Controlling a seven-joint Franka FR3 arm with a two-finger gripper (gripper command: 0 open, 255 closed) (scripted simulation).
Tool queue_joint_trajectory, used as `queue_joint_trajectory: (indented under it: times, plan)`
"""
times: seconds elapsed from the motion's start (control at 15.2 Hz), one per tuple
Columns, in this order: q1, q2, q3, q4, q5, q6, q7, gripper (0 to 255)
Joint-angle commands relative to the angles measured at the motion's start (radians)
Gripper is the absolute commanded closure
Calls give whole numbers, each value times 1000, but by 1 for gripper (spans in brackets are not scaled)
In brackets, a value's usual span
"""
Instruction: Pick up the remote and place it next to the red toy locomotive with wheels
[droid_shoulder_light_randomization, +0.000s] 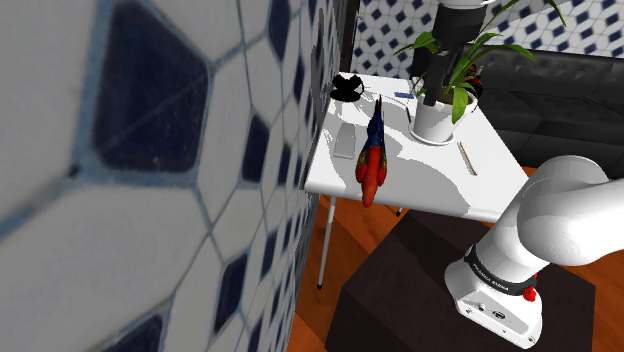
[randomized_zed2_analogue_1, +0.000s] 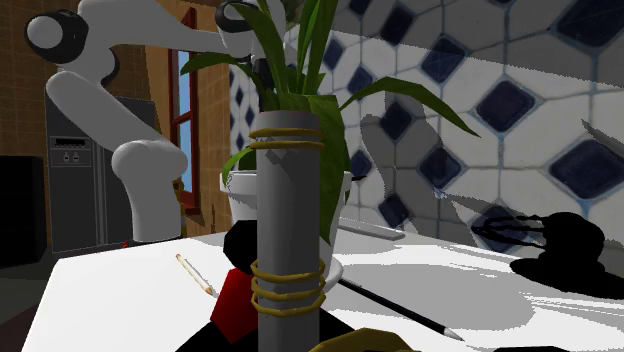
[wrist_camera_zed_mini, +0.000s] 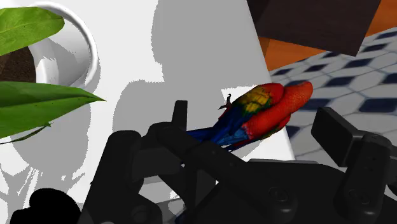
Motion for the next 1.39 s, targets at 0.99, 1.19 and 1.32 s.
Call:
queue_joint_trajectory:
  times: [0.99,1.19,1.32]
  plan:
    - [-163,477,76,26,97,459,566,0]
    - [-190,583,76,62,103,535,668,0]
    - [-207,653,72,90,105,581,733,0]
